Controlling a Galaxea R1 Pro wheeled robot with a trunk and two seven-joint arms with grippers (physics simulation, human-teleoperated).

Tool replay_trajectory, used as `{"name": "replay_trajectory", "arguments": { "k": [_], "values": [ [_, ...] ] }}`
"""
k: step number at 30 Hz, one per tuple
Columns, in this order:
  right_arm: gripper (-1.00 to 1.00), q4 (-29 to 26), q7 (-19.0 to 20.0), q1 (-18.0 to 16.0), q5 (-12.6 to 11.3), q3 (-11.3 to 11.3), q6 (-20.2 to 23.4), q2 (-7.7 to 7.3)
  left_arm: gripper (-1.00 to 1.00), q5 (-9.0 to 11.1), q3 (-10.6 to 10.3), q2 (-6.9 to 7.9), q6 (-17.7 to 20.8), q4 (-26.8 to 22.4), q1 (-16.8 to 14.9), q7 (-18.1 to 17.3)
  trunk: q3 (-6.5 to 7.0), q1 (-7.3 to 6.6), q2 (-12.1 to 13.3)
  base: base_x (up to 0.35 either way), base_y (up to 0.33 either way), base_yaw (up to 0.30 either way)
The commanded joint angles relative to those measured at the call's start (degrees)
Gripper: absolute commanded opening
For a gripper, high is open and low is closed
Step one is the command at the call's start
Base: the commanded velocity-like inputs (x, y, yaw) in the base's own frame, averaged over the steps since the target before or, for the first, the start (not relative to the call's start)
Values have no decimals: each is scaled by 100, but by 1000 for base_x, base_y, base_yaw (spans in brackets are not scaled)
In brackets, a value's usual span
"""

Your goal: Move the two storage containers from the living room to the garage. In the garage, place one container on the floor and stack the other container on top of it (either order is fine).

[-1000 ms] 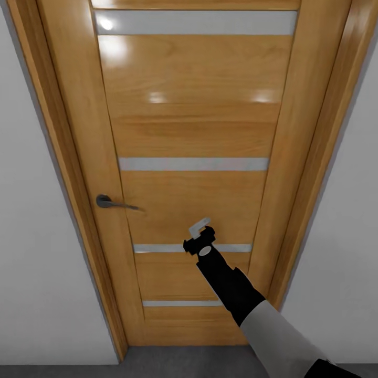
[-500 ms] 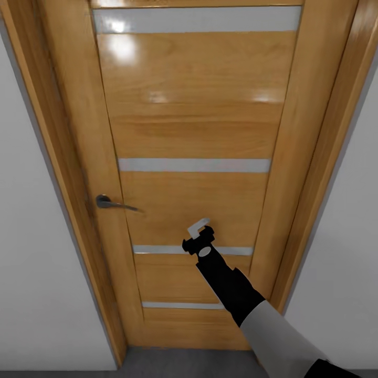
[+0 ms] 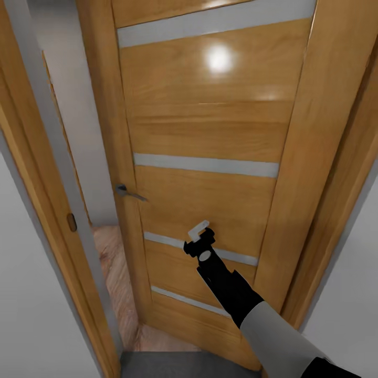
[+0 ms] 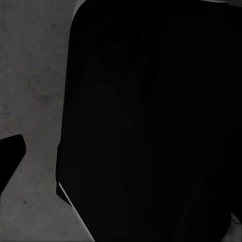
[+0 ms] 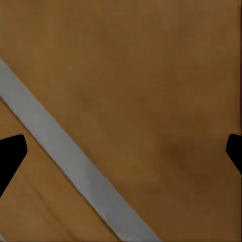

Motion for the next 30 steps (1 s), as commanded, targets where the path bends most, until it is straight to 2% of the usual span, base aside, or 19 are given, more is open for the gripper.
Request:
{"name": "replay_trajectory", "arguments": {
  "k": [1,7,30],
  "values": [
    [100,-10,-32,-9,140,16,52,0,100,40,10,0,-3,-3,0,3,-4,2,-3,213,0,0],
    [100,-10,-32,-9,198,4,50,0,100,40,10,3,-3,-3,0,3,-4,2,-3,131,0,0],
    [100,-11,-62,-9,202,-9,25,0,100,40,10,6,-3,-3,0,3,-4,2,-3,3,0,0]
  ]
}}
